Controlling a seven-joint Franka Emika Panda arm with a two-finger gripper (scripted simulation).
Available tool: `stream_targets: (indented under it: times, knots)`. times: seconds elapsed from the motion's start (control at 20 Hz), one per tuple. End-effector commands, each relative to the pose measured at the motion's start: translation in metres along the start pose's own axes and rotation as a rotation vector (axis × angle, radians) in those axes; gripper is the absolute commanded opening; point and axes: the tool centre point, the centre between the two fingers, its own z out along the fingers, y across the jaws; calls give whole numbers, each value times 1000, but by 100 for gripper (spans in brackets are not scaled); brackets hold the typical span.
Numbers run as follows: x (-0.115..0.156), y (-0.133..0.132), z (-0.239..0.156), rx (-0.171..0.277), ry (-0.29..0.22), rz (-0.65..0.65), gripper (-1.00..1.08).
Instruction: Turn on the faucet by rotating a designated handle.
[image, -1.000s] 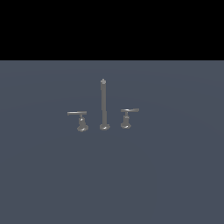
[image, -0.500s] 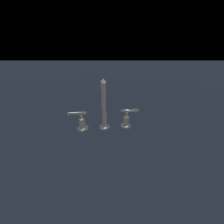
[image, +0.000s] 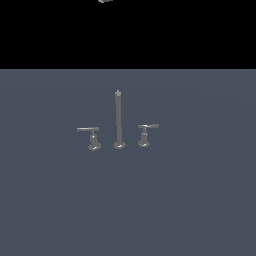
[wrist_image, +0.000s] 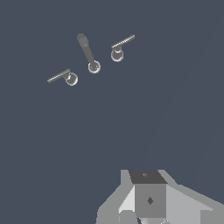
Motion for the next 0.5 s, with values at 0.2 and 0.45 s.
stream_targets:
  times: [0.2,0.45]
  knots:
    - [40,-20,43,9,7,160,-100]
    - [71,-31,73,15,12,275,-100]
